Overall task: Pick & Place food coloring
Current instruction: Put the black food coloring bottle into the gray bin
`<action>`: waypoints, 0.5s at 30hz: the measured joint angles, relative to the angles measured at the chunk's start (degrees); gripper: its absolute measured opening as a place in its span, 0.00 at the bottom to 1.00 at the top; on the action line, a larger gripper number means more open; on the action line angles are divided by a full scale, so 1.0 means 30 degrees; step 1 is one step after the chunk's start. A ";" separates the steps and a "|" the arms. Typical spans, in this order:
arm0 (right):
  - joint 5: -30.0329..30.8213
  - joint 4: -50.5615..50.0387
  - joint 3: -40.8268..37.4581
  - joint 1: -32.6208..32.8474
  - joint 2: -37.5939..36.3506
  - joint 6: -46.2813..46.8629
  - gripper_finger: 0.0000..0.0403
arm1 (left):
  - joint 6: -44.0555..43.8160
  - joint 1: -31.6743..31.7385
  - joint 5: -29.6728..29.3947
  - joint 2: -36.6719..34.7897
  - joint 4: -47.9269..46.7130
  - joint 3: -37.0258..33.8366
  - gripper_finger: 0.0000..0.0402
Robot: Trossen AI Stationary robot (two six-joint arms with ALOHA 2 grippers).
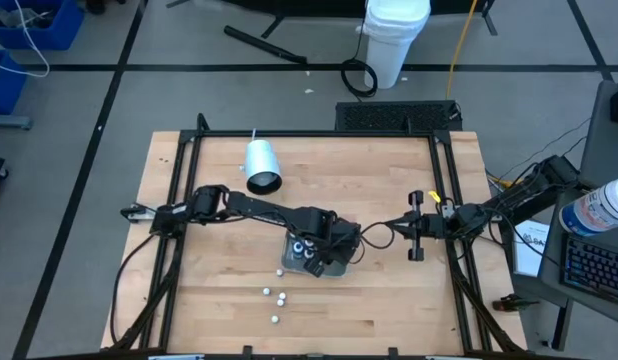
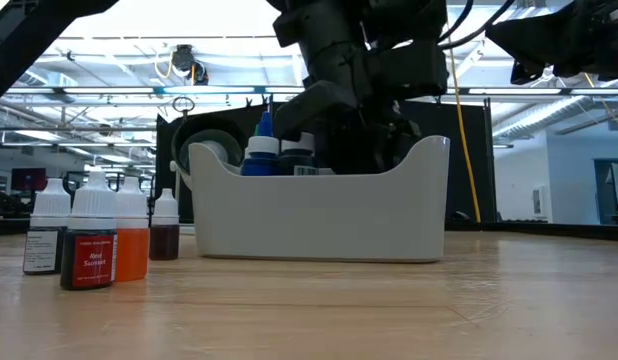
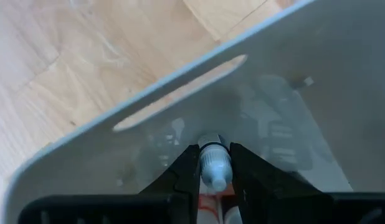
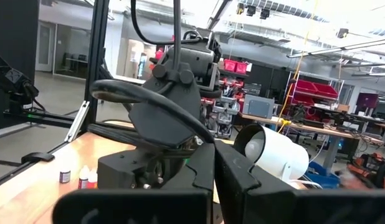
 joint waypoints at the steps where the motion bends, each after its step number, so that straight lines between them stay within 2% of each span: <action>1: 0.0009 -0.0029 0.0001 -0.0001 -0.0015 -0.0024 0.00 | -0.0013 0.0027 0.0012 0.0000 -0.0018 0.0000 0.19; 8: -0.0006 -0.0011 0.0000 -0.0001 -0.0032 -0.0058 0.00 | 0.0197 0.0032 -0.0423 0.0000 0.0015 0.0000 0.20; 15: -0.0013 -0.0019 -0.0002 -0.0001 -0.0032 -0.0036 0.00 | 0.0019 0.0032 -0.0454 0.0000 -0.0014 0.0000 0.27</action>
